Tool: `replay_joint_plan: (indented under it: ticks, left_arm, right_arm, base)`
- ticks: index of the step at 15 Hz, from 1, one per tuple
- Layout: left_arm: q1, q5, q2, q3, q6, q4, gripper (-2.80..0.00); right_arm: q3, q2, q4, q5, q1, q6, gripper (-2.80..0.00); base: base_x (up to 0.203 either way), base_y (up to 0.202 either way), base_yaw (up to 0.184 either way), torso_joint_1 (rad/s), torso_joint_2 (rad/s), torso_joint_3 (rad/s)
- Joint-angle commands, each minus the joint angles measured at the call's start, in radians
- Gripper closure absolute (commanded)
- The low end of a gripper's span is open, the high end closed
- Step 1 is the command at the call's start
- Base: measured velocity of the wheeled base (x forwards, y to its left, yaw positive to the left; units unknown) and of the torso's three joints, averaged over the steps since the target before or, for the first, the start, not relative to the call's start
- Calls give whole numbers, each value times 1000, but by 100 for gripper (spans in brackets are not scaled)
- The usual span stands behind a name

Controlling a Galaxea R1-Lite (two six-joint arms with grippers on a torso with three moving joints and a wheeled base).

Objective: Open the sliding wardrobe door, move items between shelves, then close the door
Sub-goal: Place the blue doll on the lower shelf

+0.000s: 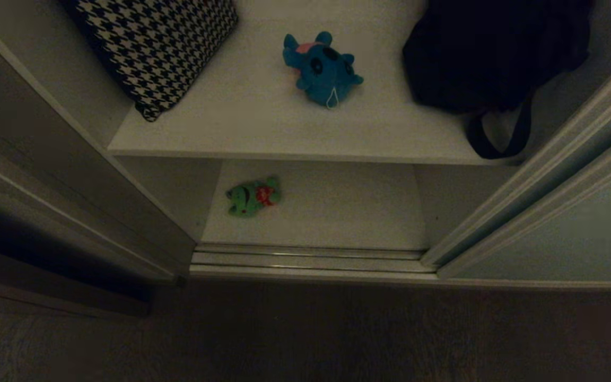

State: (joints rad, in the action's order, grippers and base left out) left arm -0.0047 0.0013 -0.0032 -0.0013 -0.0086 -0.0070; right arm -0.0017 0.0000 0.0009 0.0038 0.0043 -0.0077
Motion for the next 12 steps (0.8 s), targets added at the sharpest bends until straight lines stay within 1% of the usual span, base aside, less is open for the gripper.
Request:
replay_joint_plan:
  ticks: [1, 5, 12]
  left_arm:
    - [0, 3, 3, 1, -2, -1, 0]
    - [0, 5, 3, 0, -4, 2, 0]
    - [0, 5, 3, 0, -5, 1, 0]
  right_arm:
    - [0, -2, 1, 1, 0, 0, 0]
    - [0, -2, 1, -1, 0, -1, 0]
    - [0, -2, 0, -1, 0, 0, 0]
  base:
    - [0, 0, 0, 7, 2, 207]
    - [0, 0, 0, 1, 1, 174]
    - [0, 0, 0, 0, 1, 13]
